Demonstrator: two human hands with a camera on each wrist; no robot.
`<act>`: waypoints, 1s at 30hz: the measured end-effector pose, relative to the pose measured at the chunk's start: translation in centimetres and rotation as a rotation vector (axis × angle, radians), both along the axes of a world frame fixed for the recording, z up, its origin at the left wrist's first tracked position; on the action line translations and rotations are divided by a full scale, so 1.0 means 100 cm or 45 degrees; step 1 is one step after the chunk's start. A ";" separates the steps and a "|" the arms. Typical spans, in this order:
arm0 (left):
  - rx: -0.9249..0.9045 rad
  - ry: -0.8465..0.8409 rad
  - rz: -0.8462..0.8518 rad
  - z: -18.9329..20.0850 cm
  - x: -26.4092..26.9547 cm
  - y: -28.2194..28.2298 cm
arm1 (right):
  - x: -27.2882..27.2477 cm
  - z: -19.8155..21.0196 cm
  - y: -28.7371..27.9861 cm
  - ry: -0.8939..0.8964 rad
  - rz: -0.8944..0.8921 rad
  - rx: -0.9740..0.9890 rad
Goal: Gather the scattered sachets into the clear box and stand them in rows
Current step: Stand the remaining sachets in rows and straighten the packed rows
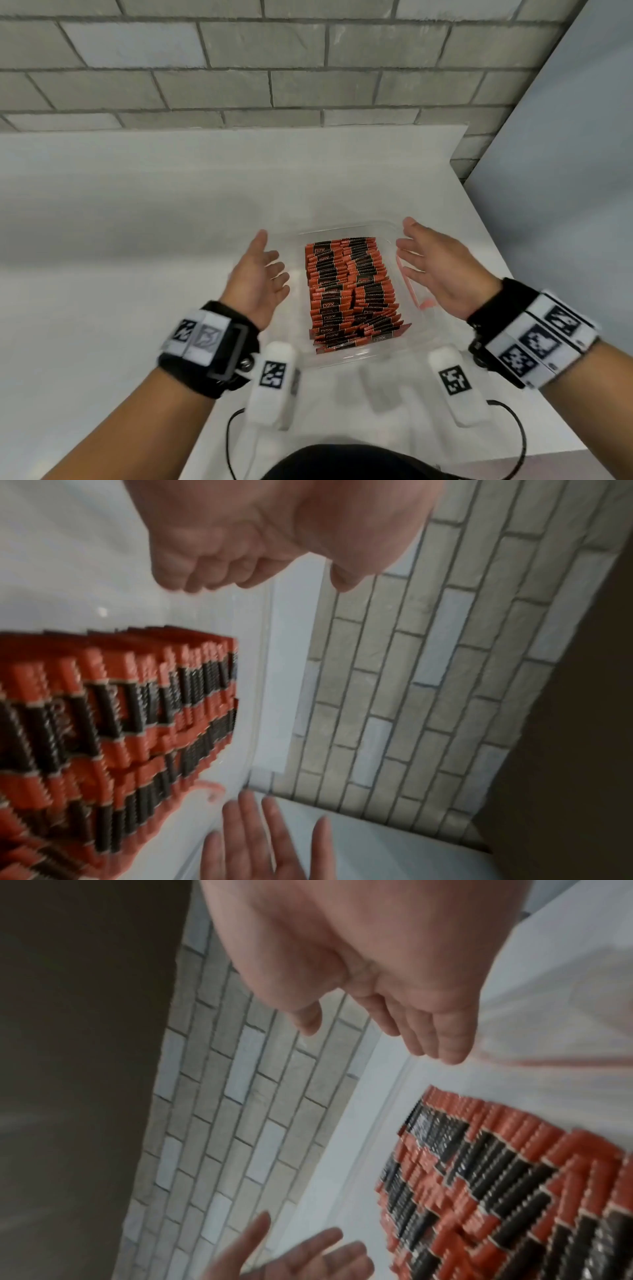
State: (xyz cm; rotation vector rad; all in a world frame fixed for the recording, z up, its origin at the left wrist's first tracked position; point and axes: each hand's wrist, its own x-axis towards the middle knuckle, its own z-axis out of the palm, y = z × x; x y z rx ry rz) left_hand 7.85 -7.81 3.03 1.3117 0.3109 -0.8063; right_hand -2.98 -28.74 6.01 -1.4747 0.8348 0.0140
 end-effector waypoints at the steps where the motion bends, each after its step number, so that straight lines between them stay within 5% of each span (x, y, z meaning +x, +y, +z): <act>1: -0.050 -0.026 -0.001 0.004 0.000 0.011 | -0.008 0.003 -0.005 -0.049 -0.044 0.007; 5: -0.046 -0.178 0.048 0.012 -0.002 0.064 | -0.039 0.010 -0.025 -0.151 -0.137 -0.029; 9: 0.326 -0.425 0.123 0.002 -0.014 0.103 | -0.064 -0.003 -0.038 -0.021 -0.223 -0.138; 12: 0.462 -0.416 0.101 -0.010 -0.033 0.109 | -0.075 -0.022 -0.034 0.150 -0.237 -0.273; 16: 0.367 -0.308 0.052 -0.016 -0.063 0.098 | -0.084 -0.033 -0.020 0.192 -0.167 -0.087; 21: 0.279 -0.296 0.260 -0.024 -0.080 0.093 | -0.087 -0.038 -0.014 0.030 -0.127 0.164; 30: 0.093 -0.338 0.412 -0.033 -0.078 0.083 | -0.073 -0.048 -0.010 -0.097 -0.281 0.355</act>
